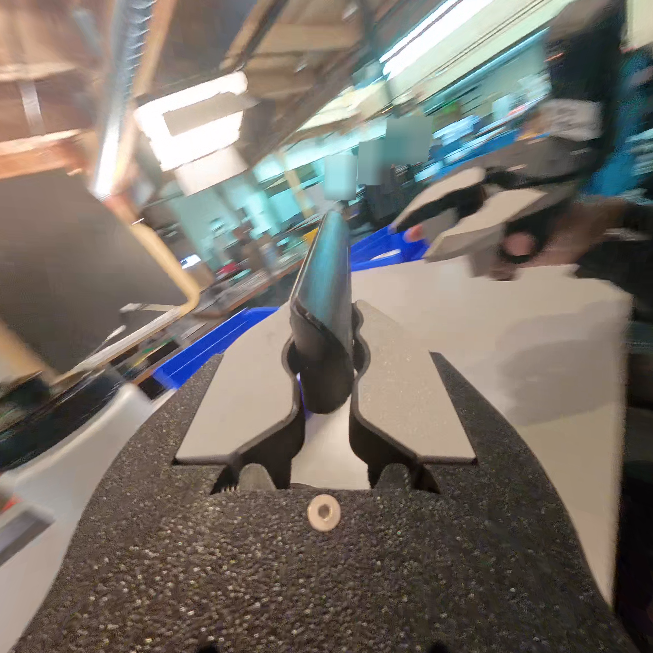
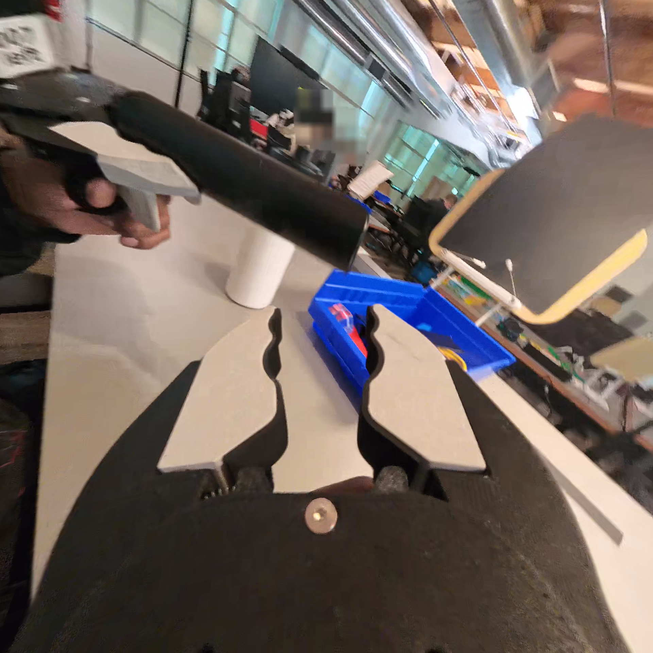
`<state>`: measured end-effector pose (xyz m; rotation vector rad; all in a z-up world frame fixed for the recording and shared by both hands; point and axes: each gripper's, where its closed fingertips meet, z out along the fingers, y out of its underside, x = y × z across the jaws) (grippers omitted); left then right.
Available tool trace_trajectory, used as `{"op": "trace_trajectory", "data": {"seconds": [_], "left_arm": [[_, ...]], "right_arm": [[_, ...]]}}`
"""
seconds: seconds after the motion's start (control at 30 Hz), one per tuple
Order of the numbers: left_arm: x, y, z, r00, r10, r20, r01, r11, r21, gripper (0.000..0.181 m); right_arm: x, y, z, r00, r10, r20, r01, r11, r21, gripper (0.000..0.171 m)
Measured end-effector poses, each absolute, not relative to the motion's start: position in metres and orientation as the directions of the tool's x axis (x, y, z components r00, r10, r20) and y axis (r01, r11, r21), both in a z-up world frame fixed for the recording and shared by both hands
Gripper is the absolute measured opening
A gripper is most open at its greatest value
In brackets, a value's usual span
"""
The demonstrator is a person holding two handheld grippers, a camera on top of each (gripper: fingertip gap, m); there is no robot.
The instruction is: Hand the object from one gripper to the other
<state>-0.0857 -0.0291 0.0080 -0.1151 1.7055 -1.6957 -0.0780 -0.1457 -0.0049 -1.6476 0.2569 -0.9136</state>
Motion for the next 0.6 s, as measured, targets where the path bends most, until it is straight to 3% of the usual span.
{"op": "trace_trajectory", "data": {"seconds": [0.17,0.37,0.6], "left_arm": [[-0.009,-0.027,-0.008,-0.495,-0.752,-0.434,0.225,0.372,-0.901,0.025],[0.068,-0.059,-0.028,-0.395,-0.755,-0.523,0.095,0.532,-0.841,0.024],[0.147,-0.075,-0.009,-0.302,-0.709,-0.637,0.134,0.630,-0.765,0.024]], "right_arm": [[-0.050,-0.167,-0.018,0.657,-0.703,0.272,0.168,-0.215,-0.962,0.042],[-0.038,-0.176,-0.032,0.640,-0.721,0.267,0.131,-0.240,-0.962,0.041],[-0.033,-0.189,-0.031,0.638,-0.736,0.225,0.120,-0.193,-0.974,0.038]]}}
